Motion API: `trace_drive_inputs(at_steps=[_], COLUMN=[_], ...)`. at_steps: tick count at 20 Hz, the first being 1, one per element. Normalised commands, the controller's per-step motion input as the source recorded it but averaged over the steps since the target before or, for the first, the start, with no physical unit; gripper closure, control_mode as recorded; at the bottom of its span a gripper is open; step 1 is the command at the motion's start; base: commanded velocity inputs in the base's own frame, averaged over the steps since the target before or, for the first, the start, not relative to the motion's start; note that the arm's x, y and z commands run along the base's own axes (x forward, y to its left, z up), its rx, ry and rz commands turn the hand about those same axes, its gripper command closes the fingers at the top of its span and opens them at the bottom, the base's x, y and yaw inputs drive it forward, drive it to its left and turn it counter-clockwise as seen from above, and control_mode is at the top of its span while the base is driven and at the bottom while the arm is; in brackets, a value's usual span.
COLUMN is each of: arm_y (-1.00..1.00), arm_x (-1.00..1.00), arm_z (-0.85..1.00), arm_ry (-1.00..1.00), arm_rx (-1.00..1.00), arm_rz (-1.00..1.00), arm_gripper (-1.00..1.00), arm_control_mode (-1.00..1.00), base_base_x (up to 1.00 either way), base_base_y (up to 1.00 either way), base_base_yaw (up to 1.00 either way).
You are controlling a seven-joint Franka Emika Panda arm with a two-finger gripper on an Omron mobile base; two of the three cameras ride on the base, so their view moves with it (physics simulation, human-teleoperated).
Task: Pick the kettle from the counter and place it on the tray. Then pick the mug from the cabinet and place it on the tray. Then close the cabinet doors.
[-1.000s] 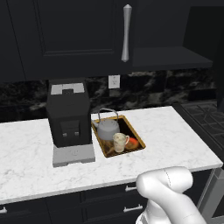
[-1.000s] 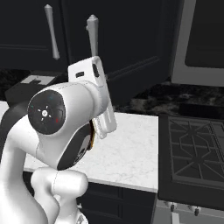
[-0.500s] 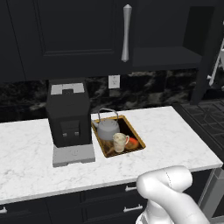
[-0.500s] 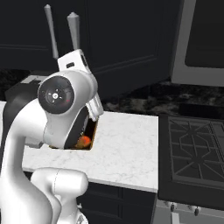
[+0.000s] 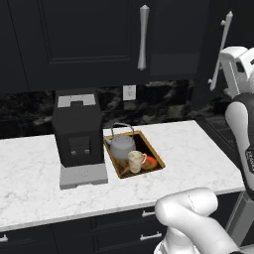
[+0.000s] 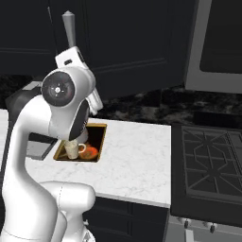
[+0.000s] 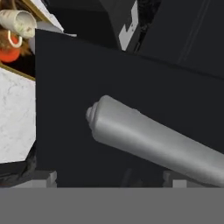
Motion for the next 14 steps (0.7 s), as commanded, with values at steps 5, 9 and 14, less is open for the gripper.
trace_drive_inputs(at_steps=[5, 9, 14], arm_y=[0.10, 0.05, 0.04], arm_x=[0.96, 0.91, 0.76], arm_z=[-0.02, 0.00, -0.01], arm_ry=[0.00, 0.00, 0.00], arm_rx=[0.01, 0.00, 0.00], arm_rz=[0.00, 0.00, 0.00], arm_gripper=[-1.00, -1.00, -1.00], arm_control_mode=[-1.00, -1.00, -1.00], base_base_x=[0.00, 0.00, 0.00], base_base_y=[0.00, 0.00, 0.00], base_base_yaw=[0.00, 0.00, 0.00])
